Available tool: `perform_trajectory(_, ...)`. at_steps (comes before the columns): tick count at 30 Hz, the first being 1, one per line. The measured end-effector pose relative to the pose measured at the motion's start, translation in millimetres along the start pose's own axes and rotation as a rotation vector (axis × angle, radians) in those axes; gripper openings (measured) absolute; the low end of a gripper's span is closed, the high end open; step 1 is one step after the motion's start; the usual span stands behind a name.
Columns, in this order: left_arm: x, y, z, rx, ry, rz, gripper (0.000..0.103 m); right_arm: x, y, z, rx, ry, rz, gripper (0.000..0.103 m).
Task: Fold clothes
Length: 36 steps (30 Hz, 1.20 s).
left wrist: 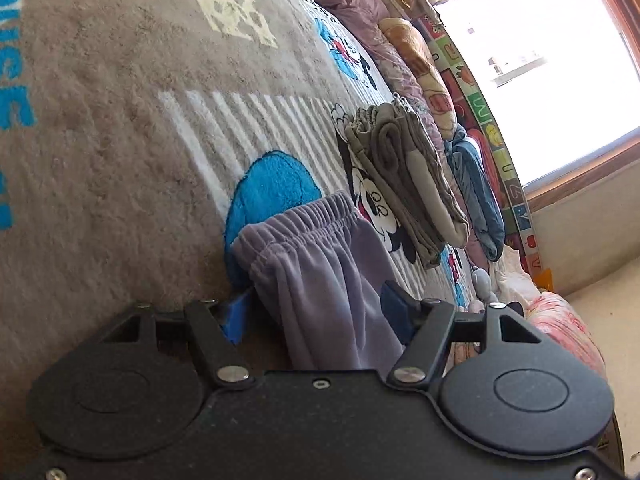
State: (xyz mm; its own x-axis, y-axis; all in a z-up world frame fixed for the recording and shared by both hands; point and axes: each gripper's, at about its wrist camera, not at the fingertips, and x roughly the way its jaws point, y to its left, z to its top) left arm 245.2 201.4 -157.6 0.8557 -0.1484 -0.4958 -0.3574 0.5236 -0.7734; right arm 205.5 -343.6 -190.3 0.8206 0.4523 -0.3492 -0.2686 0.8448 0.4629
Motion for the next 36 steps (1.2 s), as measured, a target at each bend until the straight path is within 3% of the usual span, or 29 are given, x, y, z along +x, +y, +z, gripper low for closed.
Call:
perform_trajectory(3, 7.2, -5.0, -1.8, 0.049, -0.017, -0.003, 0.064, 0.2, -1.2, -0.1, 0.006, -0.002, 0.004, 0.066)
perform_trajectory(5, 10.2, -4.6, -4.2, 0.076, -0.017, 0.003, 0.037, 0.0, -1.7, -0.2, 0.009, -0.003, 0.006, 0.066)
perform_trajectory(6, 13.2, 0.0, -4.2, 0.062, 0.000, -0.021, 0.018, 0.1, -1.6, 0.0, 0.009, -0.002, 0.005, 0.066)
perform_trajectory(7, 12.6, 5.0, -3.2, 0.030, 0.004, -0.065, 0.016, 0.0, -1.4, 0.2, 0.010, -0.001, 0.005, 0.066)
perform_trajectory(10, -3.3, 5.2, 2.0, -0.009, -0.041, -0.212, 0.015, 0.3, -0.9, 1.0, 0.010, 0.004, 0.002, 0.066)
perform_trajectory(12, -7.2, 1.4, 3.9, 0.004, -0.057, -0.254, 0.014, 1.0, 0.2, 1.9, 0.007, 0.010, -0.003, 0.066)
perform_trajectory(15, -4.4, 5.0, 4.1, -0.010, -0.050, -0.240, 0.014, 2.3, 3.1, 3.6, -0.001, 0.024, -0.013, 0.067)
perform_trajectory(17, -6.2, 7.0, 5.4, -0.016, -0.054, -0.242, 0.014, 3.4, 9.2, 6.3, -0.022, 0.049, -0.024, 0.073)
perform_trajectory(22, -23.6, 13.6, 20.3, -0.025, -0.111, -0.248, 0.013, -1.7, 34.4, 13.0, -0.099, 0.105, -0.075, 0.074)
perform_trajectory(24, -30.6, 22.6, 30.5, -0.041, -0.136, -0.226, 0.013, -10.6, 36.4, 16.0, -0.079, 0.074, -0.065, 0.074)
perform_trajectory(28, -28.3, 26.2, 36.4, 0.000, -0.113, -0.147, 0.013, -20.8, 28.1, 23.6, -0.006, 0.028, -0.034, 0.074)
perform_trajectory(31, -25.8, 19.8, 32.4, 0.040, -0.120, -0.126, 0.013, -19.9, 19.0, 26.3, 0.011, 0.020, -0.015, 0.066)
perform_trajectory(36, -31.2, 0.8, 25.5, 0.146, -0.155, -0.163, 0.013, -37.7, -9.9, 15.9, 0.193, -0.082, 0.091, 0.066)
